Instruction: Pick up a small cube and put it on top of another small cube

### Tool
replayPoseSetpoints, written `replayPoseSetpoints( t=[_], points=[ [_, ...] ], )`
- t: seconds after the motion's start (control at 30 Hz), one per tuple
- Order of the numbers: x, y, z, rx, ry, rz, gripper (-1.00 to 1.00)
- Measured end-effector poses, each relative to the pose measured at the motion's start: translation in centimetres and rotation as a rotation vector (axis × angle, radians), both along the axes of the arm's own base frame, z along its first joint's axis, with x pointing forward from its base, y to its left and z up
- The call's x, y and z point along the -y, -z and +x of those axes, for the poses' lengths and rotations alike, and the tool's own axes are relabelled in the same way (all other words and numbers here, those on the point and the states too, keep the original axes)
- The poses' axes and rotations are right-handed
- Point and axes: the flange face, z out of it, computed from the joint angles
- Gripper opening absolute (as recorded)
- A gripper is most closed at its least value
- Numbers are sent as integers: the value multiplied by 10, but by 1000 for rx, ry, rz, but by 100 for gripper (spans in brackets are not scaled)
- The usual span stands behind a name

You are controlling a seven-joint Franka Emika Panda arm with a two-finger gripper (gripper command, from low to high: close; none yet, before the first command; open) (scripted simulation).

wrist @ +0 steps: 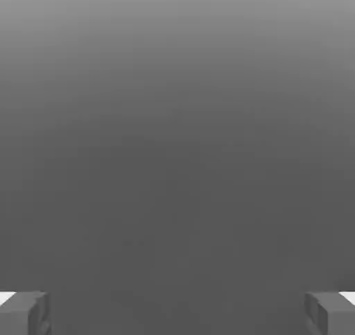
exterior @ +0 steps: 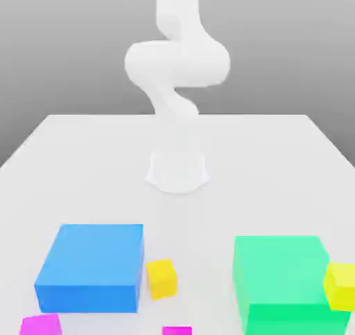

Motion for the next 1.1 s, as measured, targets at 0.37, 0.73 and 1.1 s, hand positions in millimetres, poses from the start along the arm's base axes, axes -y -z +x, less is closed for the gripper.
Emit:
replayPoseSetpoints(
  t=[0.37, 0.73, 1.1],
  points=[
    [1, 126, 102, -200, 391, 188, 0],
    [9, 276, 159, -366, 791, 357, 0],
    [8, 433, 169, -521, 1206, 511, 0]
  ],
)
